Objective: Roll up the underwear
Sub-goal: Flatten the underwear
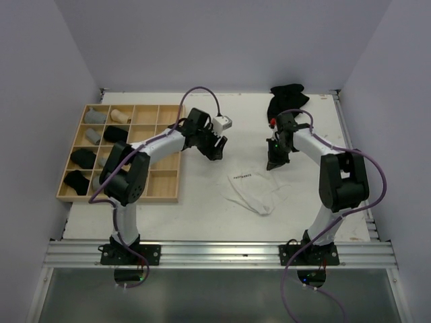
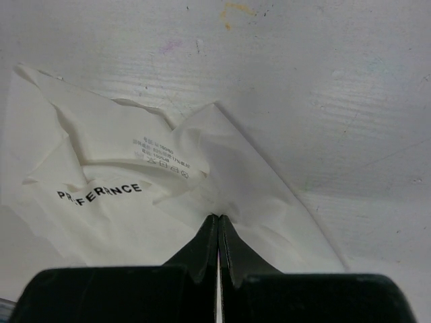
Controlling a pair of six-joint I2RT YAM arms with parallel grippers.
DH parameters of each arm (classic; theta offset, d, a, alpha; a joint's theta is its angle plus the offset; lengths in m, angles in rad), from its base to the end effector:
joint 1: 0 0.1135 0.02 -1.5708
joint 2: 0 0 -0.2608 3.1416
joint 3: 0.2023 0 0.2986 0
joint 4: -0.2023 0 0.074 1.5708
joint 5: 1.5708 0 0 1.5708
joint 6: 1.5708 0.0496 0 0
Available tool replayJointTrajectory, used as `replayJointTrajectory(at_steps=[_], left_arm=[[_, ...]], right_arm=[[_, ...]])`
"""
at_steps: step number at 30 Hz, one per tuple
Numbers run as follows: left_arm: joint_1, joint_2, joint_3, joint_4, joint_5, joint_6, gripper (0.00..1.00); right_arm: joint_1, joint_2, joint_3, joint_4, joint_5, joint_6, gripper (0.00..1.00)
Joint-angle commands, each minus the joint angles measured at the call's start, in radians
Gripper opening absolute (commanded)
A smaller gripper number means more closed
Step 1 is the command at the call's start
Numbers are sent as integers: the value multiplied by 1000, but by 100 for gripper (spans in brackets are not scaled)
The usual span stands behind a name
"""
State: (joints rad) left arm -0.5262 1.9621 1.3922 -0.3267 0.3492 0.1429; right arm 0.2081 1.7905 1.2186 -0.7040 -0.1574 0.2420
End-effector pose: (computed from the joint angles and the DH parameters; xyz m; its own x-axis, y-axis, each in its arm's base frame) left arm 0.4008 -0.2524 0.1531 -0.5751 0.4888 -0.6560 0.7462 0.6422 -0.1757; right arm 0.3810 0.0884 0.1425 -0.9685 0.0374 -0.2462 -0.0170 0.9764 0.2153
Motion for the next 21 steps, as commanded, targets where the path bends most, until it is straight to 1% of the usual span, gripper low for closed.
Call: replayJointTrajectory(at_steps=[1,2,4,7,11,13,17,18,20,21], left_arm=[[-6,-37,-31,11,177,-3,63],[-6,-28,-35,23,229,-12,63],[-6,-6,-18,43,284,-38,63],[-12,61,37,58,306,-86,61],[-24,154,116,80,281,-121,59],[-32,185,152,58,263,-123,57],[-57,230,163,51,185,-120,53],[-61,234,165,51,179,-120,51],[-69,250,172,35,157,-114,41],[-70,253,174,29,151,-112,31]], right_arm=[[-4,-54,16,17,-45,-6,0],[-4,-56,16,18,-47,-1,0],[-4,-60,18,18,-54,2,0],[-4,-68,25,11,-47,10,0],[-6,-59,35,-11,-25,0,0],[-6,-52,29,-11,-21,2,0],[-6,-46,19,-5,-13,17,0],[-6,-43,18,-6,-10,19,0],[-7,-39,21,-6,-7,26,1],[-9,-33,27,-8,1,28,4]])
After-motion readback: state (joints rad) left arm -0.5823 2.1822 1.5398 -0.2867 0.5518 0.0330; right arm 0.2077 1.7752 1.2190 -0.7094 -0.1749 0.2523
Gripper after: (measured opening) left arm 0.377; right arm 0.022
